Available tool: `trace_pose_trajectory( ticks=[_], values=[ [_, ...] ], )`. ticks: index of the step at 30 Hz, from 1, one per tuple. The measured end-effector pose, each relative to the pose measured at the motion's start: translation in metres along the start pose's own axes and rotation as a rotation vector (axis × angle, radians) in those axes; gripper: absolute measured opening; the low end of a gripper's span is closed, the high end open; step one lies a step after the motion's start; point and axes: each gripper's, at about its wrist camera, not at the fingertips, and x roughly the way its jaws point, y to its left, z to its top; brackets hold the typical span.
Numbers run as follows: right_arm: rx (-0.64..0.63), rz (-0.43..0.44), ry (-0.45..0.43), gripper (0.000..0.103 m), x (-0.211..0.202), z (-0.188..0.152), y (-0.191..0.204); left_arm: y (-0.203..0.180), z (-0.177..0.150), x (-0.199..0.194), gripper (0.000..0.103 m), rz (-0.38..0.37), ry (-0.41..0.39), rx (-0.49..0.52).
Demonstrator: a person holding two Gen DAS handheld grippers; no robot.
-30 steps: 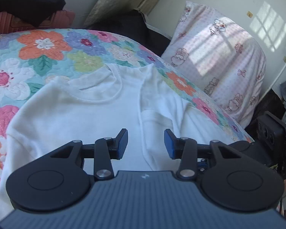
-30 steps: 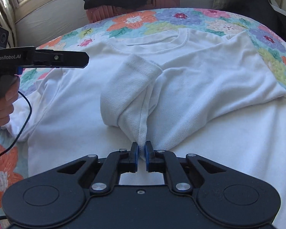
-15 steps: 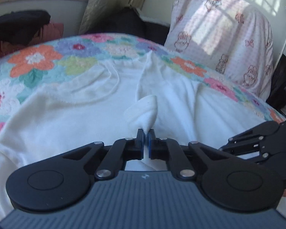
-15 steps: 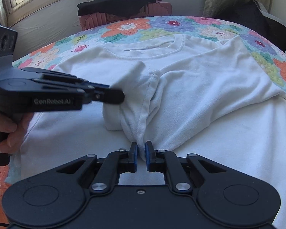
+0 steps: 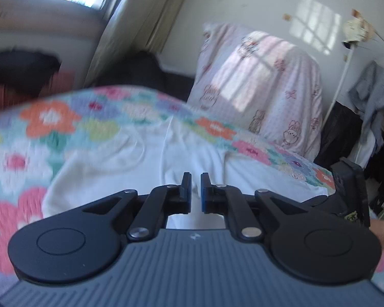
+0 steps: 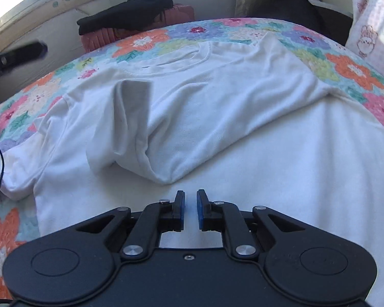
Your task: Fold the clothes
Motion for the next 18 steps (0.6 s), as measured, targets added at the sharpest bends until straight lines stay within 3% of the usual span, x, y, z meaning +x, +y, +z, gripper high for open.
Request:
trace_pose_trajectory(
  ticks=[1,3,4,7,8,9,10,11,13,16,18],
  values=[
    [0.015,0.012,-0.027,0.025,-0.007,-0.001,0.000,0.012,-0.002,0.006,0.013,-0.003,0.061,-0.116],
    [0.039,0.029,-0.084,0.045,-0.020,0.000,0.002,0.026,-0.011,0.016,0.013,-0.020,0.144,-0.217],
    [0.040,0.040,-0.108,0.045,-0.025,0.001,0.004,0.024,-0.016,0.018,0.013,-0.001,0.156,-0.182],
    [-0.002,0.050,-0.121,0.045,-0.025,0.014,0.012,-0.002,-0.022,0.019,0.015,0.107,0.140,0.064],
    [-0.005,0.040,-0.117,0.045,-0.023,0.019,0.015,-0.011,-0.023,0.019,0.019,0.126,0.130,0.150],
    [-0.008,0.031,-0.112,0.045,-0.020,0.024,0.017,-0.020,-0.025,0.021,0.031,0.125,0.130,0.217],
    [0.015,0.026,-0.110,0.045,-0.018,0.029,0.016,-0.027,-0.028,0.023,0.043,0.122,0.127,0.258],
    [0.068,0.024,-0.111,0.045,-0.017,0.034,0.013,-0.034,-0.031,0.025,0.047,0.119,0.123,0.295],
    [0.246,0.057,-0.101,0.046,-0.013,0.043,0.002,-0.045,-0.037,0.031,0.066,0.126,0.117,0.353],
    [0.428,0.236,-0.086,0.047,-0.004,0.048,-0.007,-0.055,-0.044,0.046,0.077,0.172,0.106,0.404],
    [0.463,0.284,-0.062,0.055,0.003,0.048,-0.003,-0.054,-0.045,0.061,0.077,0.228,0.123,0.419]
  ],
)
